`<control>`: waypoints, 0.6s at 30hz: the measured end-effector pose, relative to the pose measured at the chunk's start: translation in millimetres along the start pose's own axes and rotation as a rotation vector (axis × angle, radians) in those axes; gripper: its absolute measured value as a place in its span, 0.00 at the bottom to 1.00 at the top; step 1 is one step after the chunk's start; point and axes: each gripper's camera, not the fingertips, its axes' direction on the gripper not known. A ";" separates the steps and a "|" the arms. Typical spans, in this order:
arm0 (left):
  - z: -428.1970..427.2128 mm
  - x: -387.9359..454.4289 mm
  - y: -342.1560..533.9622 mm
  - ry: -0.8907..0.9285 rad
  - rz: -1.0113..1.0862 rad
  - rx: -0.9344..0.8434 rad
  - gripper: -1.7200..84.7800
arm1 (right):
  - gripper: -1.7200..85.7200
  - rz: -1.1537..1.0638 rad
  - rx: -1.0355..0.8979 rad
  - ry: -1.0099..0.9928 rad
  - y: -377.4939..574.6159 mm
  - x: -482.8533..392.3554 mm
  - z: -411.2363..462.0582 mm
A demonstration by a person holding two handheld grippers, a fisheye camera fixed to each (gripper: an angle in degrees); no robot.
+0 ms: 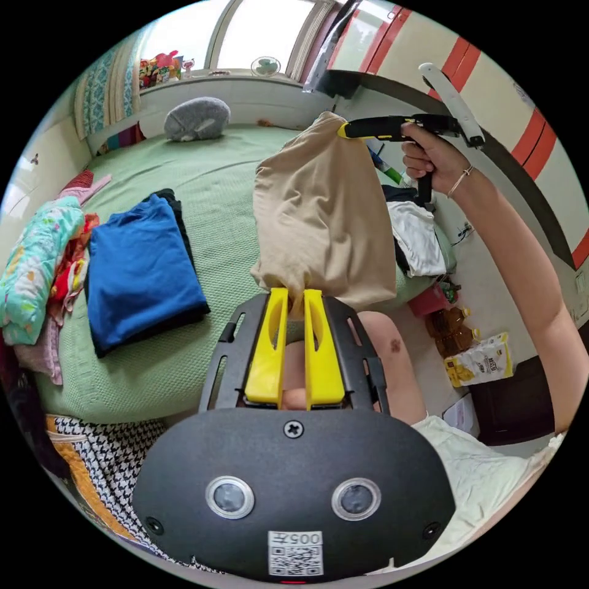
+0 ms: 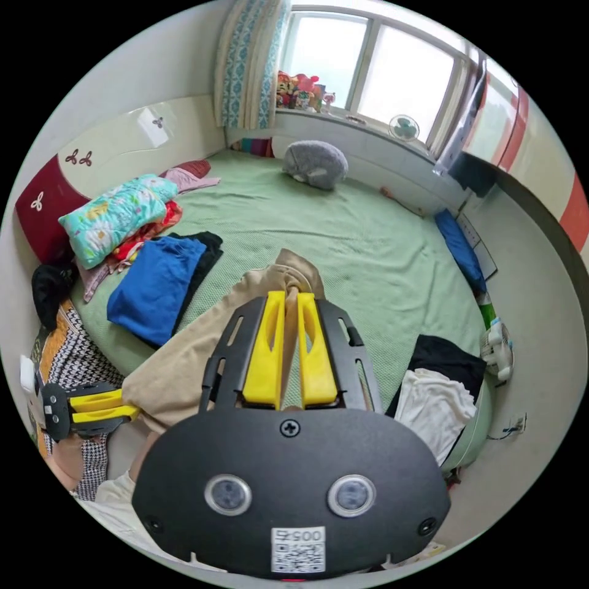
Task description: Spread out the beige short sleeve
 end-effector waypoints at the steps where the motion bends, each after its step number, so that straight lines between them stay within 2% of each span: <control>1: -17.3 -8.3 3.7 -0.016 -0.010 0.018 0.09 | 0.01 -0.020 0.022 -0.012 -9.7 -15.6 -9.3; 6: -81.0 -52.0 12.2 -0.113 -0.070 0.065 0.08 | 0.01 -0.097 0.109 -0.076 -58.4 -81.6 -31.0; 10: -110.0 -101.5 9.8 -0.213 -0.149 0.066 0.09 | 0.02 -0.090 0.123 -0.135 -107.5 -133.5 -11.9; 12: -100.0 -131.6 6.2 -0.223 -0.215 0.024 0.10 | 0.05 -0.063 0.086 -0.168 -125.1 -152.0 11.7; 14: -61.7 -175.5 7.1 -0.247 -0.331 -0.038 0.11 | 0.07 -0.031 -0.037 -0.196 -133.6 -172.5 52.7; 18: 2.6 -215.9 21.7 -0.305 -0.418 -0.160 0.12 | 0.09 -0.103 -0.206 -0.282 -95.8 -204.0 107.4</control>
